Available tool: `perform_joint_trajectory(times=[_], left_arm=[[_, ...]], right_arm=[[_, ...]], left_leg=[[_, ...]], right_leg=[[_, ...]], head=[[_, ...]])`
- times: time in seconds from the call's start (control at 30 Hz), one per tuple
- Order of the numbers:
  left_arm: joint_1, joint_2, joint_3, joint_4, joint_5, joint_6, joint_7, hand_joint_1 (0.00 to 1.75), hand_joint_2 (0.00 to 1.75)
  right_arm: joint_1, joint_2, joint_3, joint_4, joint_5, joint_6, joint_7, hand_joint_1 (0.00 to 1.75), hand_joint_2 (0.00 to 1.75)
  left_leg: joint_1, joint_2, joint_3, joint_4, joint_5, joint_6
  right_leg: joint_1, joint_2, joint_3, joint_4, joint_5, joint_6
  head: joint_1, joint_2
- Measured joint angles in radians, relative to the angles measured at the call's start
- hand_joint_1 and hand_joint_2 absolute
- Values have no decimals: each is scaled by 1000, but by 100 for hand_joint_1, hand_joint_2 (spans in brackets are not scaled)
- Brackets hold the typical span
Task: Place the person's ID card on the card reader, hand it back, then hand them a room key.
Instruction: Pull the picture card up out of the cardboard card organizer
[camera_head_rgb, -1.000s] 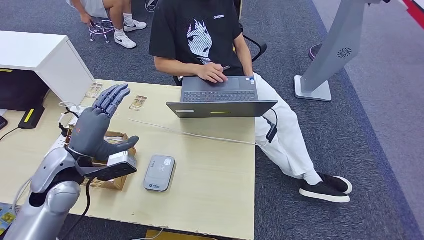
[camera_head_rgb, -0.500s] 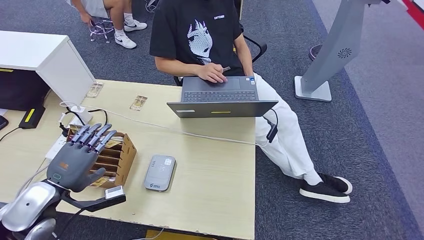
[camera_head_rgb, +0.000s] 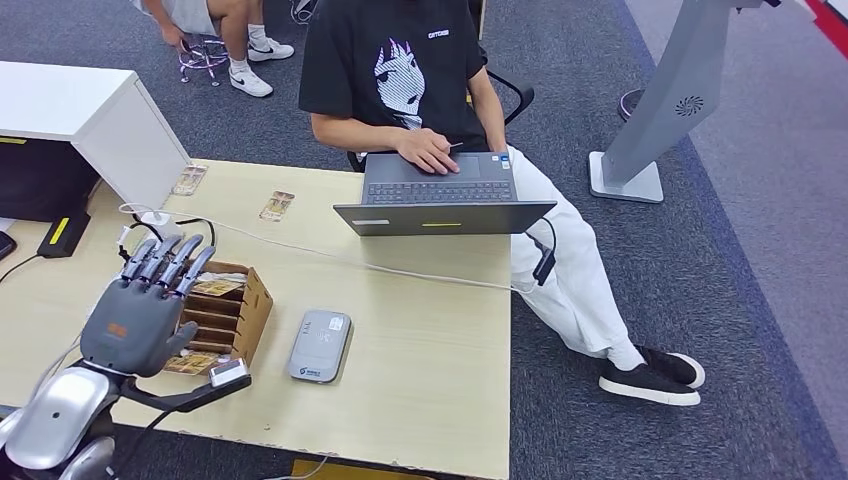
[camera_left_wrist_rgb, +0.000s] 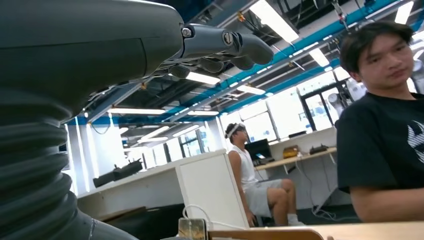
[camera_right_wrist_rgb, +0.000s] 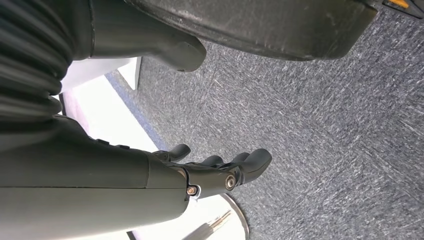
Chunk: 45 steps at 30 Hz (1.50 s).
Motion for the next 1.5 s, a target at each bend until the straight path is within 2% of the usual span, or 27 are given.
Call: perform_joint_trajectory(times=[0.13, 0.23, 0.53, 0.9, 1.0, 1.1, 1.2, 1.5], left_arm=[[2, -18, 41, 7, -77, 15, 70, 0, 175], [2, -29, 80, 27, -99, 14, 90, 0, 175], [2, -66, 151, 85, -105, 17, 93, 0, 175], [-2, -104, 158, 128, -96, 51, 75, 0, 175], [-2, -123, 158, 136, -102, 133, 47, 0, 175], [-2, -157, 158, 148, -119, 253, 17, 0, 175], [-2, -191, 158, 163, -132, 327, 2, 0, 175], [-3, -242, 158, 193, -138, 363, -7, 0, 175]], right_arm=[[1, 11, 0, 1, -6, -23, 15, 0, 175], [0, 15, 0, 1, -10, -29, 22, 0, 175], [0, 15, 0, 1, -5, -25, 21, 0, 175], [0, 15, 0, 8, 0, -13, 5, 0, 175], [0, 15, 1, 8, 6, -10, 5, 0, 175], [-1, 15, 4, 8, 14, -9, 5, 0, 175], [-1, 14, 5, 8, 20, -8, 5, 0, 175], [-2, 13, 6, 8, 21, -8, 5, 0, 175]], left_leg=[[0, 0, 0, 0, 0, 0], [0, 0, 0, 0, 0, 0], [0, 0, 0, 0, 0, 0], [0, 0, 0, 0, 0, 0], [0, 0, 0, 0, 0, 0], [0, 0, 0, 0, 0, 0], [0, 0, 0, 0, 0, 0], [0, 0, 0, 0, 0, 0]], right_leg=[[0, 0, 0, 0, 0, 0], [0, 0, 0, 0, 0, 0], [0, 0, 0, 0, 0, 0], [0, 0, 0, 0, 0, 0], [0, 0, 0, 0, 0, 0], [0, 0, 0, 0, 0, 0], [0, 0, 0, 0, 0, 0], [0, 0, 0, 0, 0, 0]], head=[[0, 0], [0, 0], [0, 0], [0, 0], [0, 0], [0, 0], [0, 0], [0, 0]])
